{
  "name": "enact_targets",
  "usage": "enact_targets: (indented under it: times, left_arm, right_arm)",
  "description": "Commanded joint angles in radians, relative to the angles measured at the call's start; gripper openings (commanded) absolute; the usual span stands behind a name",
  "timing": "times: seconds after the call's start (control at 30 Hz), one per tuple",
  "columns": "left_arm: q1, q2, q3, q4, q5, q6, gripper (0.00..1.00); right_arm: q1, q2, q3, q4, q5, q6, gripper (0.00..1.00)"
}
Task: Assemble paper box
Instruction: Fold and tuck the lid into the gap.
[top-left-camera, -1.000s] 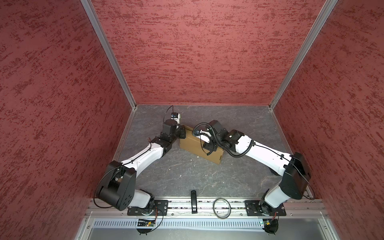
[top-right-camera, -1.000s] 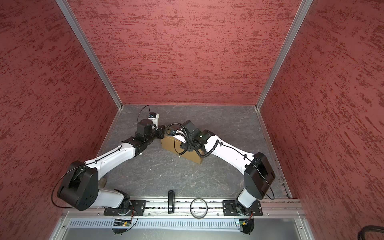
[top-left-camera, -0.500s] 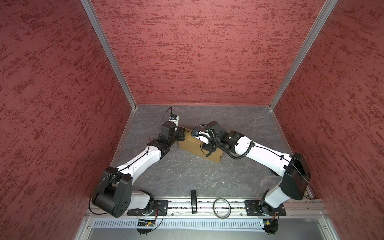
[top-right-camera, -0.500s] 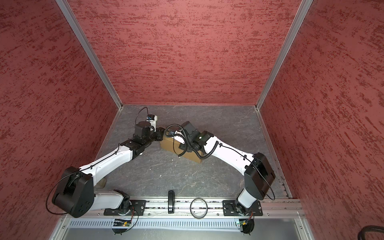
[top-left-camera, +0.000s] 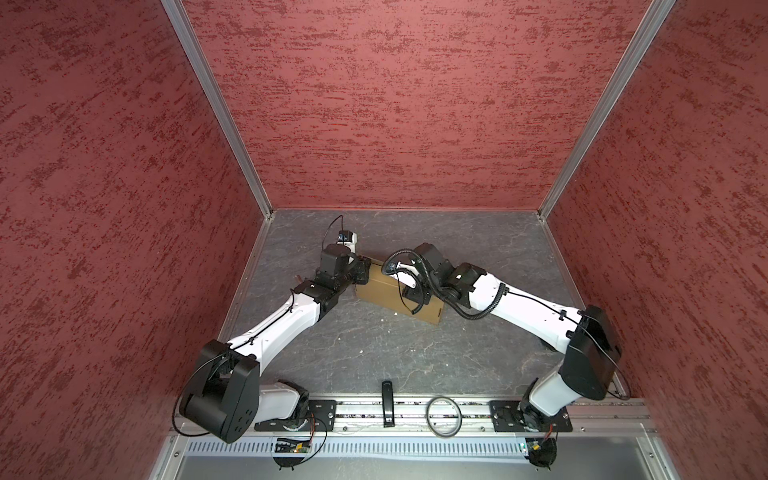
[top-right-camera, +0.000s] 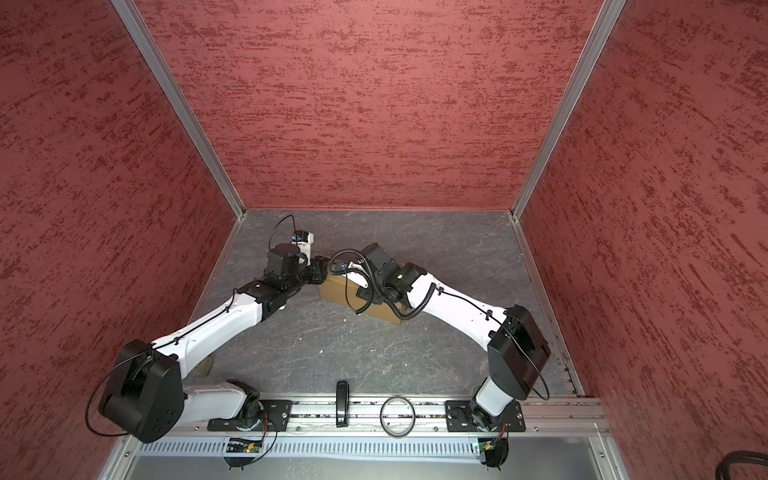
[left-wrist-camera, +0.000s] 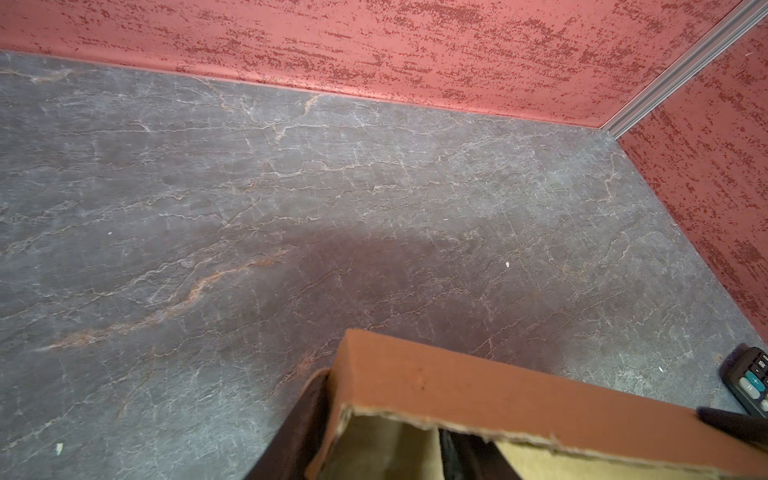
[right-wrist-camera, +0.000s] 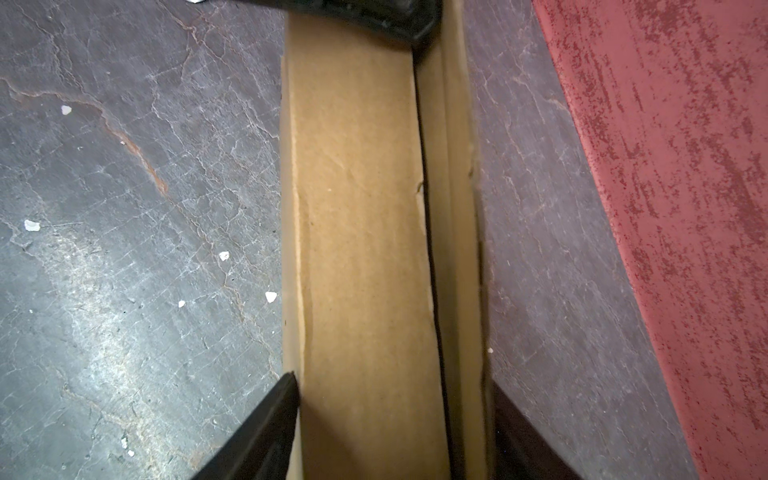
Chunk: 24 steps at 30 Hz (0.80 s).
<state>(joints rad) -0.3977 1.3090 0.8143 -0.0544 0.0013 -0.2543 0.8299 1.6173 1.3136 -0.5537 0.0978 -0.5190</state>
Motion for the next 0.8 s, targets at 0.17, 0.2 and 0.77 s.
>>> enact_targets:
  times: [0.17, 0.2, 0.77]
  left_arm:
    - [0.01, 0.005, -0.021, -0.094, 0.012, 0.01, 0.46]
    - [0.011, 0.01, -0.018, -0.093, 0.015, 0.012, 0.46]
    - [0.016, -0.01, 0.019, -0.141, 0.049, 0.035, 0.52]
  right_arm:
    - [0.008, 0.021, -0.02, -0.007, -0.013, 0.0, 0.66]
    - [0.007, 0.019, -0.024, -0.004, -0.014, -0.004, 0.68]
    - [0.008, 0.052, -0.022, 0.0, -0.02, -0.013, 0.65]
